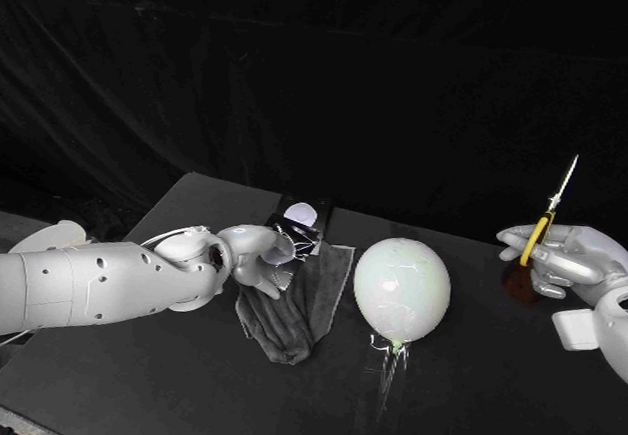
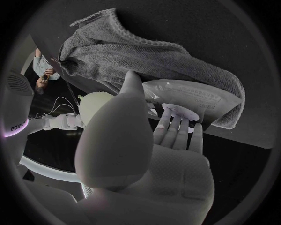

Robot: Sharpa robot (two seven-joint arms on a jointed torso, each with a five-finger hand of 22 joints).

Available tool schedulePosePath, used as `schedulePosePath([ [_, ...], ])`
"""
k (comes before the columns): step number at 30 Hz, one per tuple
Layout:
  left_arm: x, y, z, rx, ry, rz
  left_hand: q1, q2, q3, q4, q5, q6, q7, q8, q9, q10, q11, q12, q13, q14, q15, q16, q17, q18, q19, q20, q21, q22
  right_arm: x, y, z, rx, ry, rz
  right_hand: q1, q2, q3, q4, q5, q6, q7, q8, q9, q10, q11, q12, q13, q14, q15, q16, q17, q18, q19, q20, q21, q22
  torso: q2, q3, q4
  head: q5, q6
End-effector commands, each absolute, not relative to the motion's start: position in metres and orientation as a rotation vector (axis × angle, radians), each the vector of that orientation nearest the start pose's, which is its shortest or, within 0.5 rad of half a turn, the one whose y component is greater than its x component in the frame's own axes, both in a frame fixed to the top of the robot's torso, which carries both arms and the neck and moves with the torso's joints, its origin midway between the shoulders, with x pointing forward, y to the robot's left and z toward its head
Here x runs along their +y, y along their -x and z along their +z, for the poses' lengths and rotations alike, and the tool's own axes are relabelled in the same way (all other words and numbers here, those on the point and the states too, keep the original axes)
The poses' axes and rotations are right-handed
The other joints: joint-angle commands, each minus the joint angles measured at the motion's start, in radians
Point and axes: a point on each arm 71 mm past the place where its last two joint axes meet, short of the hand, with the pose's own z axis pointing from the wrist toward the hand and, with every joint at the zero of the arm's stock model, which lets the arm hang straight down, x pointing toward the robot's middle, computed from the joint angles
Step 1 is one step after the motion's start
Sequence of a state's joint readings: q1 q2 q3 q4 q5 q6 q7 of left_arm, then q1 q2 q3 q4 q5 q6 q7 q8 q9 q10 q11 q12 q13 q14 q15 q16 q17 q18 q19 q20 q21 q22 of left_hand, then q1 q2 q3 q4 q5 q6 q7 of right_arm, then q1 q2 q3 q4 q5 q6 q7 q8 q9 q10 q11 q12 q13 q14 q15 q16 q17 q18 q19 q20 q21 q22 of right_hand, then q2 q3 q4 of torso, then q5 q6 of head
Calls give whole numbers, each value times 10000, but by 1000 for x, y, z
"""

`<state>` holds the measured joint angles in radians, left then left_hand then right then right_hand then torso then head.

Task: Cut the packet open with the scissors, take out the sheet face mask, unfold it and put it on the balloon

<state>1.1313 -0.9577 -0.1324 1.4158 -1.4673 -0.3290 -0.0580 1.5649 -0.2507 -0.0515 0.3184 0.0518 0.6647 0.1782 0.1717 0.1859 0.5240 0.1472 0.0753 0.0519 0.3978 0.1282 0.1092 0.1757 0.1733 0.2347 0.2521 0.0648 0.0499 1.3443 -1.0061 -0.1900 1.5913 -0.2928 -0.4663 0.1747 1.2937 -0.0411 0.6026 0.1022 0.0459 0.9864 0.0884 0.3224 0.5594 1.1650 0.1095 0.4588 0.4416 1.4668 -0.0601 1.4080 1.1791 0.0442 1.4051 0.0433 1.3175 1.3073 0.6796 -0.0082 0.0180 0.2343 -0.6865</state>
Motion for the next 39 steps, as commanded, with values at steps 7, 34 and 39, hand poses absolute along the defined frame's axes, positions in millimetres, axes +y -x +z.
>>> schedulePosePath([
  [7, 297, -460, -267, 19024, -1186, -4216, 158, 433, 483, -180, 2, 428, 8, 170, 137, 482, 9, -9, 12, 620, 18, 183, 146, 104, 228, -12, 150, 31, -278, -479, -165, 15469, -8989, 11053, 96, 6, -55, -11, 27, 16, -80, 33, 11, 2846, -1126, 34, 10, 326, -75, -26, 12, 193, 78, 5, 30, 842, -7, 8, 1, 6, 5],
  [34, 296, -456, -258, 18443, -923, -4944, 1005, 2145, 1816, -269, -35, 2869, -359, 1122, 496, 4073, -124, 321, 153, 3541, 32, 829, 646, 112, 1714, -37, 767, 233, -278, -479, -165, 15465, -8973, 11036, 116, 12, -73, -23, 27, 13, -79, 30, 16, 2845, -1126, 37, 40, 322, -75, -35, -10, 198, 67, 4, 7, 829, 1, 2, -7, 40, 59],
  [39, 295, -457, -253, 18037, -809, -5270, 1209, 2327, 2130, -271, -33, 3204, -413, 1246, 535, 4401, -137, 261, 123, 3741, 57, 823, 618, 111, 2106, -14, 912, 275, -279, -479, -166, 15473, -8961, 11026, 116, 12, -73, -23, 27, 13, -79, 30, 16, 2845, -1126, 37, 40, 322, -75, -35, -10, 198, 67, 4, 7, 829, 2, 6, -5, 36, 82],
])
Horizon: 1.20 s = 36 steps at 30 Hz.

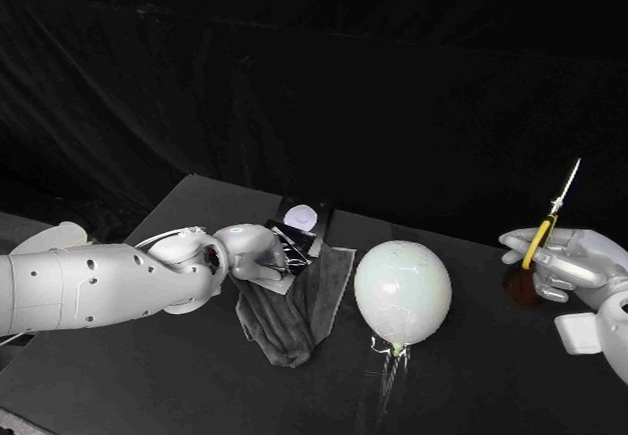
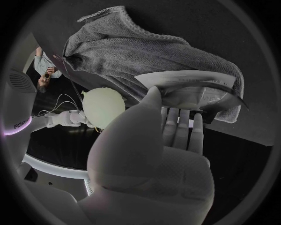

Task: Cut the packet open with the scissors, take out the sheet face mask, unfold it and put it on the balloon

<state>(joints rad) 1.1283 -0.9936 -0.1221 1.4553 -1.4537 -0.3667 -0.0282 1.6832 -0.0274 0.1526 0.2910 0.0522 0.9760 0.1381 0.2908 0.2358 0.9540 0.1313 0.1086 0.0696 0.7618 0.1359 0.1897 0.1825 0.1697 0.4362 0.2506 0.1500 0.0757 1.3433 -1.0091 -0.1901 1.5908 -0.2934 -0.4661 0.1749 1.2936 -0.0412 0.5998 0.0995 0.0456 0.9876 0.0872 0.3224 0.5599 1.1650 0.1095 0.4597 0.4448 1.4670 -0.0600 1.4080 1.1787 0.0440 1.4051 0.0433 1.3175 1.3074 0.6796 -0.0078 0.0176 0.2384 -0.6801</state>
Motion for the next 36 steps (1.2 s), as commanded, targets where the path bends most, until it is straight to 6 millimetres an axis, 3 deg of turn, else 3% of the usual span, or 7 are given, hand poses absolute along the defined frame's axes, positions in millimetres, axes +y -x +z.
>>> schedulePosePath([
  [1, 295, -457, -252, 17925, -771, -5378, 65, 133, 172, 3, -36, 139, -10, 76, 45, 172, 31, -89, -59, 156, -5, 21, 546, 143, 181, 12, 92, 25, -279, -479, -166, 15476, -8960, 11024, 118, 13, -45, 4, 30, 1, -67, 29, 10, 2845, -1126, 27, 9, 321, -77, -35, -6, 200, 67, 4, 7, 829, 2, 1, -3, -5, 25],
  [5, 294, -458, -246, 17432, -624, -5823, 123, 207, 389, 6, -35, 181, 12, 91, 57, 239, 72, -200, -78, 174, 45, -38, 507, 132, 174, 51, 82, 2, -279, -480, -166, 15474, -8962, 11005, 118, 13, -45, 4, 30, 1, -67, 29, 10, 2845, -1126, 27, 9, 321, -77, -35, -6, 200, 67, 4, 7, 829, 0, 3, -3, -19, 68],
  [15, 288, -463, -218, 15861, -114, -7084, 114, 471, 1170, 17, -33, 141, 130, 100, 96, 415, 308, -434, -80, 288, 287, -158, 421, 109, 304, 262, 104, -33, -281, -482, -166, 15438, -8931, 10919, 118, 13, -45, 4, 30, 1, -67, 29, 10, 2845, -1126, 27, 9, 321, -77, -35, -6, 200, 67, 4, 7, 829, -3, 0, -6, -143, 352],
  [24, 273, -469, -179, 14732, 48, -8147, -121, 22, 2284, 1, -34, 143, 257, 229, 231, 466, 434, -477, -83, 398, 380, -379, 275, 111, -90, 378, -98, -187, -283, -485, -167, 15398, -8945, 10802, 130, 20, -65, 1, 31, -3, -65, 25, 14, 2838, -1124, 27, 37, 321, -76, -36, -7, 202, 62, 3, -5, 824, -5, 0, -15, -374, 645],
  [27, 265, -471, -165, 14426, -226, -8420, -221, -191, 2747, -12, -35, 121, 289, 294, 299, 459, 439, -479, -84, 428, 391, -473, 217, 106, -118, 382, -127, -218, -283, -486, -167, 15414, -8964, 10794, 131, 21, -66, 0, 31, -2, -65, 25, 14, 2837, -1124, 27, 39, 319, -76, -40, -17, 204, 59, 3, -10, 820, -8, 10, -13, -502, 804],
  [33, 245, -474, -145, 13933, -1043, -8848, -264, -291, 2997, -18, -34, 112, 307, 334, 339, 457, 424, -478, -84, 455, 385, -514, 191, 110, -125, 378, -140, -229, -278, -485, -168, 15508, -9186, 10859, 159, 21, -76, -21, 31, -6, -64, 20, 18, 2786, -1121, -11, 50, 309, -75, -61, -59, 216, 30, 4, -61, 787, -12, 24, -27, -701, 1065],
  [36, 230, -473, -137, 13650, -1523, -9198, -310, -358, 3140, -19, -35, 100, 325, 360, 365, 456, 414, -478, -83, 469, 380, -542, 174, 111, -126, 377, -146, -234, -275, -483, -169, 15644, -9372, 10942, 171, 21, -83, -30, 31, -14, -59, 13, 18, 2762, -1119, -32, 55, 307, -73, -64, -65, 219, 23, 4, -75, 780, 2, 12, -38, -888, 1238],
])
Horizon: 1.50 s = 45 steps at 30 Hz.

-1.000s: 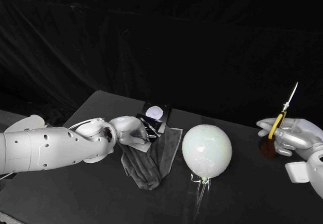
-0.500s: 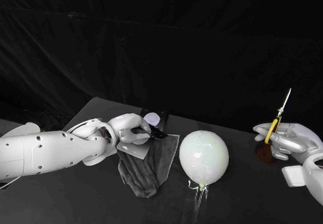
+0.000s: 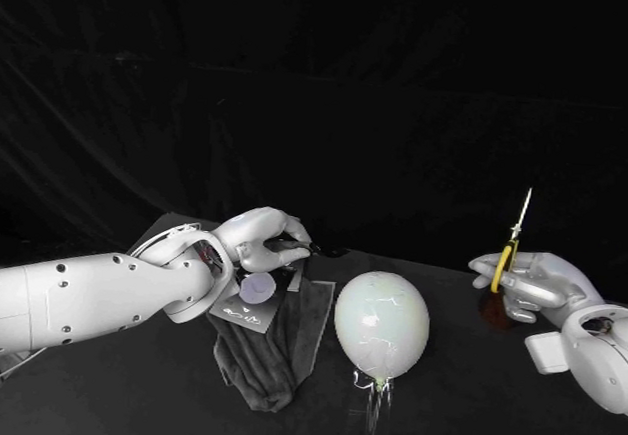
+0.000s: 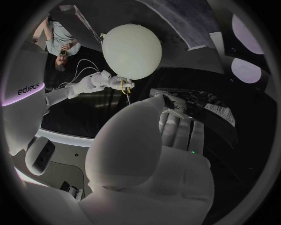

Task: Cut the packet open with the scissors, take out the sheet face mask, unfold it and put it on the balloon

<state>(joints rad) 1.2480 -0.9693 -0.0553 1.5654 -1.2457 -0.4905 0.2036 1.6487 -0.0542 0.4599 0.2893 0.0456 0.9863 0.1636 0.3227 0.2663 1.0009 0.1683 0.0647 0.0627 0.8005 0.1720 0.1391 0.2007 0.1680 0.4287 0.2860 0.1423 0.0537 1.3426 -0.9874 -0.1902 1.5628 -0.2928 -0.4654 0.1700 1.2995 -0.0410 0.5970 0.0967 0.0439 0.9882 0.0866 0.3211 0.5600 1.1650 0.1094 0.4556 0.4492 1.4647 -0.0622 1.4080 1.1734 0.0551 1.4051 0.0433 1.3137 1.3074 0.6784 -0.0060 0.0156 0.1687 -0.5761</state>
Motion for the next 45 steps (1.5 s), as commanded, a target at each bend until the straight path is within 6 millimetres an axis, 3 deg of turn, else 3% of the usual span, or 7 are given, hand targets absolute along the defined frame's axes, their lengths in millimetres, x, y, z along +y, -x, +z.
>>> schedulePosePath([
  [1, 225, -473, -136, 13569, -1662, -9323, 22, -113, 125, -6, 30, -12, 78, 49, 70, -17, 49, -40, -15, 83, 19, -48, -16, 129, -38, 25, -66, -13, -274, -482, -169, 15694, -9445, 10972, 114, 19, -58, -4, 49, -25, -51, 23, 17, 2755, -1117, 2, 12, 329, -49, -67, -17, 109, 21, 4, -41, 778, 9, -1, -24, -263, 250],
  [12, 168, -469, -114, 12148, -3396, -10802, -3, -260, 492, -45, 30, -77, 192, 104, 135, -92, 72, -47, -18, 39, 41, -157, -71, 116, -94, 35, -102, -29, -256, -471, -169, 16978, -10604, 11548, 56, 2, -154, 40, 48, -94, -21, -51, -2, 2801, -1097, 4, 82, 318, -33, -93, -67, 120, -3, 12, -95, 749, -6, 4, -35, -1565, 782],
  [21, 150, -469, -105, 11166, -3842, -11401, -13, -297, 597, -50, 29, -97, 217, 124, 156, -94, 91, -39, -14, 47, 46, -177, -83, 116, 19, 41, -68, -15, -244, -463, -167, 17766, -10734, 11972, -50, -32, -369, 123, 48, -167, -4, -178, -37, 2961, -1091, 324, 515, 334, -29, -72, -17, 115, 25, 18, -86, 776, 0, 24, -14, -2219, 887],
  [28, 142, -467, -102, 10679, -3955, -11793, -18, -336, 688, -61, 29, -116, 245, 143, 177, -83, 116, -36, -13, 61, 58, -192, -92, 107, 30, 51, -65, -14, -239, -460, -167, 17938, -10752, 12108, -284, -185, -694, 302, 50, -213, 30, -308, -89, 2955, -1064, 776, 1112, 352, -6, -39, 46, 110, 43, 33, -84, 796, 10, 6, -13, -2509, 914],
  [34, 137, -466, -100, 10705, -4172, -12039, -27, -381, 796, -70, 28, -147, 266, 164, 202, -121, 117, -46, -17, 39, 71, -231, -110, 90, -212, 44, -160, -52, -237, -460, -164, 17817, -10921, 12266, -1058, -620, -1469, 966, 46, -245, 103, -527, -215, 2847, -1008, 858, 1399, 375, 53, 14, 142, 100, 70, 76, -68, 829, 10, 13, 14, -2766, 936],
  [40, 137, -468, -101, 10766, -4351, -11976, -28, -393, 814, -73, 27, -154, 270, 168, 207, -128, 116, -46, -17, 36, 73, -238, -113, 88, -244, 43, -173, -57, -236, -462, -157, 17546, -11037, 12514, -1295, -801, -1886, 1299, 44, -236, 110, -660, -294, 2855, -1004, 1232, 1887, 389, 64, 58, 224, 99, 86, 92, -61, 851, -4, 5, 8, -2877, 946],
  [45, 138, -470, -101, 10791, -4416, -11906, -28, -393, 814, -73, 27, -154, 270, 168, 207, -128, 116, -46, -17, 36, 73, -238, -113, 88, -244, 43, -173, -57, -239, -462, -153, 17322, -11222, 12679, -1372, -973, -2537, 1777, 31, -185, 73, -828, -378, 3188, -1017, 3539, 4212, 508, 37, 345, 799, 22, 296, 83, 264, 1099, -2, -9, 2, -2976, 954],
])
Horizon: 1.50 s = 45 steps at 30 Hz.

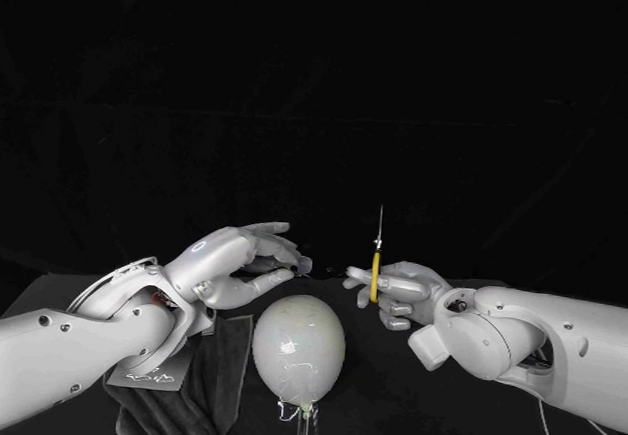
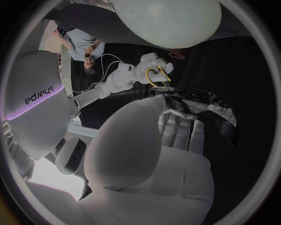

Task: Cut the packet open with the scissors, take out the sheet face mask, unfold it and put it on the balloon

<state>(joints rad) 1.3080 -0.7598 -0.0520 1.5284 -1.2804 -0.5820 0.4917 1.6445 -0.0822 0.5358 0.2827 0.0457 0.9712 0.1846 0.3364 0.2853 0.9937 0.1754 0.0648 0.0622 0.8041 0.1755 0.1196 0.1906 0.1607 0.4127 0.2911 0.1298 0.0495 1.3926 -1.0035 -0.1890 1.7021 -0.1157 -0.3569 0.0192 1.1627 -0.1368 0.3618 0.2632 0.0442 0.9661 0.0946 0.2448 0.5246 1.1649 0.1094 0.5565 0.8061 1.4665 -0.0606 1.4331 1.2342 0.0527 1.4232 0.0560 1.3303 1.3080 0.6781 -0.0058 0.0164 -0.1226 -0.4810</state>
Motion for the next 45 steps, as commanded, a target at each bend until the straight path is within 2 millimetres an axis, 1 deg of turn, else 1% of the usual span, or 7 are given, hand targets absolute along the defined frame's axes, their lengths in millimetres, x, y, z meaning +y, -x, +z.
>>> schedulePosePath([
  [1, 138, -469, -101, 10789, -4431, -11919, 13, -114, 56, -8, 27, -2, 60, 31, 17, -56, 45, -47, -12, 0, 37, -42, -12, 161, -84, -8, -48, -14, -239, -462, -153, 17303, -11250, 12708, 9, -35, -279, 165, 27, 42, 4, -88, -32, 3232, -1034, 2907, 1016, 520, 21, 168, 351, 31, 152, -46, 158, 1139, 4, -14, -5, -74, 4],
  [6, 135, -468, -101, 10770, -4503, -11983, 12, -124, 89, -11, 27, -10, 63, 39, 26, -68, 42, -48, -12, -7, 39, -54, -17, 160, -107, -10, -61, -18, -240, -462, -152, 17280, -11289, 12860, -92, -1, -720, 262, 37, 30, 0, -198, -67, 3331, -1024, 4117, 2242, 633, 32, 462, 970, -19, 278, -46, 368, 1300, 9, -12, -3, -84, 5],
  [8, 135, -468, -101, 10763, -4515, -11992, 12, -124, 89, -11, 27, -10, 63, 39, 26, -68, 42, -48, -12, -7, 39, -54, -17, 160, -107, -10, -61, -18, -241, -461, -151, 17274, -11287, 12904, -158, 58, -947, 272, 40, 21, 4, -253, -80, 3276, -1007, 4220, 2418, 632, 41, 494, 1011, -24, 290, -39, 391, 1329, 15, 1, -12, -104, 20],
  [15, 133, -467, -101, 10755, -4550, -12053, 12, -124, 89, -11, 27, -10, 63, 39, 26, -68, 42, -48, -12, -7, 39, -54, -17, 160, -107, -10, -61, -18, -238, -461, -151, 17390, -11250, 12972, -317, 200, -1375, 274, 41, -1, 21, -347, -96, 3185, -984, 4304, 2651, 616, 57, 512, 1022, -18, 275, -20, 370, 1342, 18, 1, -10, -145, 20],
  [24, 130, -466, -101, 10826, -4588, -12144, 12, -129, 117, -14, 27, -15, 63, 46, 32, -76, 39, -48, -12, -10, 39, -62, -21, 160, -131, -13, -72, -21, -232, -461, -149, 17480, -11107, 13071, -314, 283, -1494, 272, 41, -1, 27, -375, -97, 3160, -977, 4318, 2720, 613, 64, 518, 1030, -15, 268, -14, 358, 1344, 11, -2, -11, -164, -4],
  [31, 128, -465, -102, 10881, -4621, -12204, 12, -140, 162, -19, 28, -30, 55, 54, 43, -98, 32, -50, -13, -18, 39, -78, -29, 161, -206, -17, -102, -31, -228, -461, -145, 17548, -10904, 13161, -324, 335, -1571, 277, 41, 7, 29, -387, -97, 3151, -975, 4346, 2777, 615, 67, 527, 1049, -18, 275, -10, 369, 1357, 18, -5, -6, -236, -9],
  [45, 125, -464, -102, 10933, -4692, -12308, 8, -149, 191, -20, 27, -39, 49, 61, 50, -110, 27, -50, -13, -20, 37, -87, -33, 161, -266, -20, -126, -38, -218, -463, -138, 17684, -10520, 13309, -188, 489, -1714, 240, 42, 36, 30, -417, -95, 3133, -973, 4382, 2894, 617, 70, 544, 1082, -16, 272, -3, 363, 1369, 14, -7, 1, -242, -48],
])
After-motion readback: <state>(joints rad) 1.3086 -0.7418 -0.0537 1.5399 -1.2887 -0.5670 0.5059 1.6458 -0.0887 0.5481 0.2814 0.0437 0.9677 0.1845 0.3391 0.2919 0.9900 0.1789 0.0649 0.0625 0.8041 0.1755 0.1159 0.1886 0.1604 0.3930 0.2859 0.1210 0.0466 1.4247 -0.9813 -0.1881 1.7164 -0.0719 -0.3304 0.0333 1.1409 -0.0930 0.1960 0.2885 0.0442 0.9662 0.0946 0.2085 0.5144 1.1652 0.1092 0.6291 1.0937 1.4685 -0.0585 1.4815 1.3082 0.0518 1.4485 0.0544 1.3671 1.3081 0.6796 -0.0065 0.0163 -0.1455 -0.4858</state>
